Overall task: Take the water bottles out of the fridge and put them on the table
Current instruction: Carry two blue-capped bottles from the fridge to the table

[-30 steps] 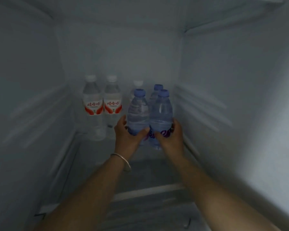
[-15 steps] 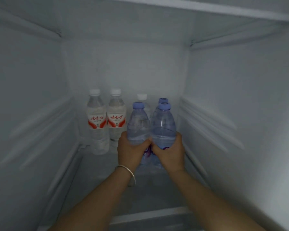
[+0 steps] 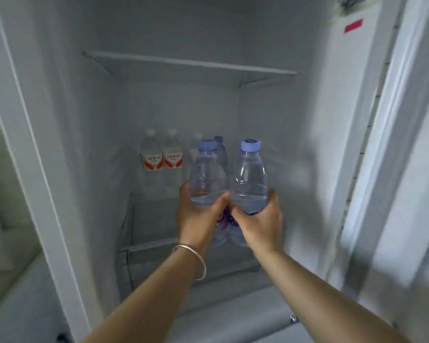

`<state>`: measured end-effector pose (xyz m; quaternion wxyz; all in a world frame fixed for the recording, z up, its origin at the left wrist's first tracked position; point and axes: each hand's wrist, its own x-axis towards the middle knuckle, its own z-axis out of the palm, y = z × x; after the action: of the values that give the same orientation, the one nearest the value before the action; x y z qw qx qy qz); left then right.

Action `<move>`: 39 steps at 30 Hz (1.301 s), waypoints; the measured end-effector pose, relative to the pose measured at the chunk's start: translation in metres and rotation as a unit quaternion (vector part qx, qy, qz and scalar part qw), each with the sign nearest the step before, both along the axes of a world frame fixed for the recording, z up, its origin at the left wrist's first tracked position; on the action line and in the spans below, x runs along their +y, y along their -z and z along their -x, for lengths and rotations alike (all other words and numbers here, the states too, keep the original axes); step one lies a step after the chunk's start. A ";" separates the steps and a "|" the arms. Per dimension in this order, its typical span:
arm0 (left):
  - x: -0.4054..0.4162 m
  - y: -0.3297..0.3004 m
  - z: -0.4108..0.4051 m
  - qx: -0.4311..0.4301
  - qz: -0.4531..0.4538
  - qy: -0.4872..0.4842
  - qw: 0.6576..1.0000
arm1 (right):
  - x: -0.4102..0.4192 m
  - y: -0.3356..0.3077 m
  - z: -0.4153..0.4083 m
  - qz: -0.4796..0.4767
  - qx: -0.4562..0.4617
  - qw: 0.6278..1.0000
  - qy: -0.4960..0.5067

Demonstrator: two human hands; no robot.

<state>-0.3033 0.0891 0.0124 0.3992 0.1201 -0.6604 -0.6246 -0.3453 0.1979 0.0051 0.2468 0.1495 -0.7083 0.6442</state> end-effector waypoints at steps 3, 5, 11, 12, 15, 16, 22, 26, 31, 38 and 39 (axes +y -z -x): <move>0.030 0.017 -0.053 -0.014 0.017 0.029 0.999 | 0.031 0.016 -0.056 0.014 -0.015 0.999 0.040; 0.049 0.023 -0.084 -0.028 0.021 0.055 0.998 | 0.054 0.024 -0.090 0.009 -0.036 0.998 0.056; 0.133 0.032 -0.145 -0.016 0.027 0.141 0.989 | 0.141 0.030 -0.169 0.008 -0.047 0.990 0.131; 0.150 0.034 -0.153 -0.012 0.030 0.155 0.987 | 0.159 0.031 -0.180 0.009 -0.048 0.989 0.141; 0.207 0.037 -0.172 0.003 0.028 0.196 0.980 | 0.219 0.034 -0.212 0.012 -0.039 0.984 0.174; 0.229 0.039 -0.180 0.007 0.028 0.212 0.977 | 0.241 0.035 -0.223 0.008 -0.035 0.982 0.186; 0.388 0.044 -0.225 0.001 0.017 0.315 0.949 | 0.396 0.035 -0.296 -0.003 -0.055 0.953 0.298; 0.504 0.057 -0.250 -0.034 -0.014 0.415 0.909 | 0.510 0.039 -0.345 -0.034 -0.079 0.922 0.378; 0.608 0.077 -0.271 -0.069 -0.015 0.465 0.883 | 0.609 0.057 -0.374 -0.048 -0.127 0.890 0.435; 0.716 0.102 -0.222 -0.086 -0.017 0.492 0.866 | 0.717 0.079 -0.337 -0.041 -0.166 0.871 0.460; 0.732 0.107 -0.209 -0.088 -0.011 0.491 0.867 | 0.732 0.083 -0.325 -0.044 -0.171 0.869 0.462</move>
<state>-0.0946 0.8207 -0.0943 -0.0202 -0.1612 -0.6594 -0.7340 -0.0202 0.9296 -0.0777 0.3844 -0.2963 -0.7555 0.4401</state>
